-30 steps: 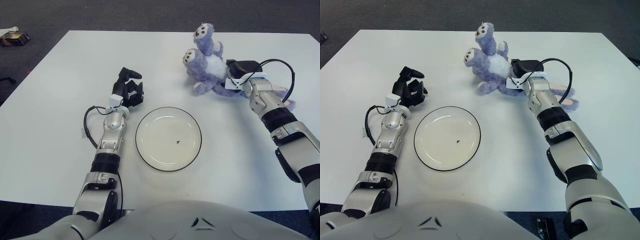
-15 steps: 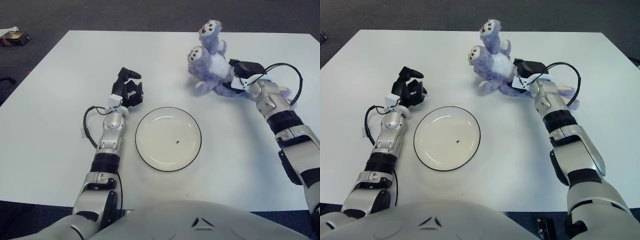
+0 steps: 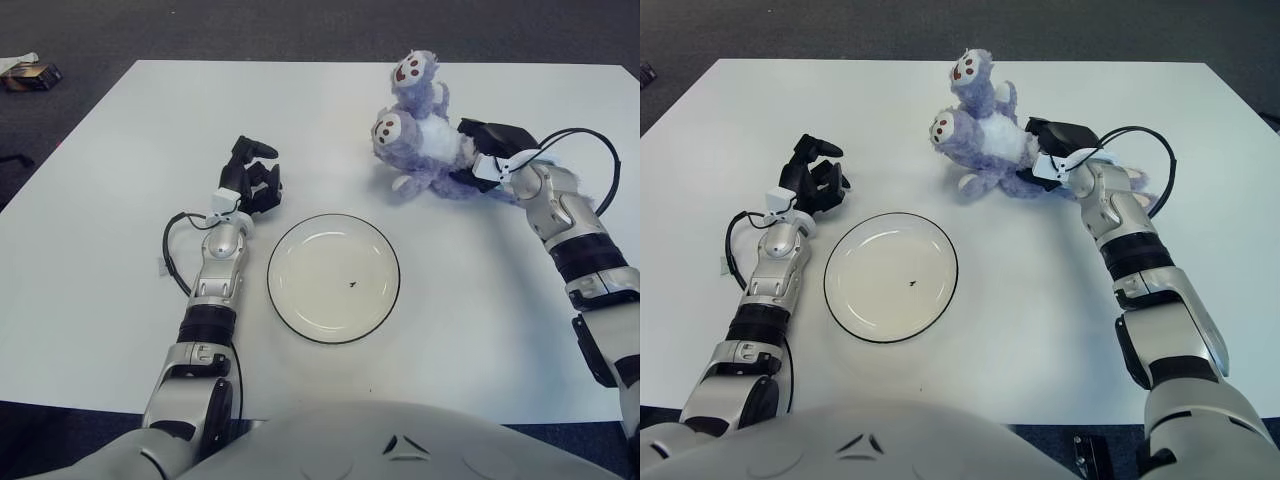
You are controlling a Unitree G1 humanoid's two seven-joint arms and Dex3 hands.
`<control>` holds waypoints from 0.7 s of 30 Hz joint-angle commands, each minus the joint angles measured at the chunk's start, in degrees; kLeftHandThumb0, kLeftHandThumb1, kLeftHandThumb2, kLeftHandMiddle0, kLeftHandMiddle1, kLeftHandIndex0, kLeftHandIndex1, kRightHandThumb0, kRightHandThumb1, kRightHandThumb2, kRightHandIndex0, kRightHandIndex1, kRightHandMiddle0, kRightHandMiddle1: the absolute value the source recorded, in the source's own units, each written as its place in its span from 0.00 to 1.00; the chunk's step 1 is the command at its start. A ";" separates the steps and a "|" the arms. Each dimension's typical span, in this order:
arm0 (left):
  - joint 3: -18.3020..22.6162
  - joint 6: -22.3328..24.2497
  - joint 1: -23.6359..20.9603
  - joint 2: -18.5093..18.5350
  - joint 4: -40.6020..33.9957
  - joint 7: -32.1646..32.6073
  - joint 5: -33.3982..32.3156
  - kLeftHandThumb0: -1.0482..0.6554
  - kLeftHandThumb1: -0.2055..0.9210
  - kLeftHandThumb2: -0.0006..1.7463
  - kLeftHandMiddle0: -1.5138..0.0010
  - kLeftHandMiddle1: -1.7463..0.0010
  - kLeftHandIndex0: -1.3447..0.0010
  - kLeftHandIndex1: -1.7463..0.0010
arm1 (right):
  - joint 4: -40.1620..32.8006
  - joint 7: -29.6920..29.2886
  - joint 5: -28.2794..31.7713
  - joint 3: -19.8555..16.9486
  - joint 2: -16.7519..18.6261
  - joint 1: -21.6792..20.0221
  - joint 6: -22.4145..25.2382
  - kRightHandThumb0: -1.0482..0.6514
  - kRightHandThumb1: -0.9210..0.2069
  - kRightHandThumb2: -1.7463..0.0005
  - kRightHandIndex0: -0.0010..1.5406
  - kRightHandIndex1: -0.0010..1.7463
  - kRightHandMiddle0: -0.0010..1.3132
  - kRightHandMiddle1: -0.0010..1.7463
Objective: Put the doll into the plate.
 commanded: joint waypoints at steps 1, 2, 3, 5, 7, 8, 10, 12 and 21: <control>1.04 -1.59 1.63 0.40 3.62 -0.86 -1.02 0.39 0.79 0.46 0.50 0.00 0.72 0.02 | -2.58 1.22 0.79 -1.55 -0.99 0.85 1.26 0.37 0.43 0.34 0.54 1.00 0.38 1.00; 1.07 -1.78 1.54 0.42 3.86 -0.93 -1.06 0.39 0.79 0.46 0.50 0.00 0.72 0.02 | -2.81 1.37 0.72 -1.66 -0.94 0.95 1.40 0.37 0.43 0.34 0.54 1.00 0.38 1.00; 1.08 -1.94 1.46 0.45 4.06 -0.99 -1.11 0.39 0.79 0.45 0.50 0.00 0.72 0.03 | -2.98 1.50 0.66 -1.75 -0.90 1.02 1.51 0.37 0.43 0.34 0.54 1.00 0.38 1.00; 1.25 -2.37 0.36 1.38 6.42 1.90 0.89 0.39 0.80 0.45 0.50 0.00 0.72 0.03 | -4.11 2.30 1.00 -2.24 -0.98 0.93 1.76 0.37 0.42 0.34 0.54 1.00 0.38 1.00; 1.50 -2.99 -1.17 2.74 9.72 5.88 3.63 0.40 0.88 0.34 0.50 0.00 0.70 0.07 | -5.58 3.15 1.64 -2.93 -1.15 0.82 1.74 0.37 0.42 0.35 0.54 1.00 0.38 1.00; 1.59 -3.33 -1.64 3.13 10.81 6.92 4.34 0.40 0.92 0.28 0.50 0.00 0.70 0.09 | -6.03 3.35 1.83 -3.18 -1.19 0.86 1.65 0.37 0.41 0.35 0.54 1.00 0.38 1.00; 1.69 -4.02 -2.22 3.51 12.21 7.66 4.76 0.40 0.96 0.23 0.50 0.00 0.69 0.11 | -6.62 3.41 2.12 -3.54 -1.25 1.10 1.32 0.37 0.41 0.35 0.54 1.00 0.37 1.00; 1.79 -4.64 -2.82 3.89 13.63 8.46 5.13 0.40 0.98 0.20 0.50 0.00 0.68 0.12 | -7.32 3.42 2.61 -3.96 -1.40 1.37 0.77 0.37 0.41 0.35 0.54 1.00 0.37 1.00; 1.68 -5.35 -4.40 4.31 16.97 12.35 6.19 0.40 1.00 0.17 0.50 0.00 0.68 0.13 | -9.06 3.97 4.14 -5.33 -1.64 1.60 -0.66 0.37 0.40 0.36 0.54 1.00 0.37 1.00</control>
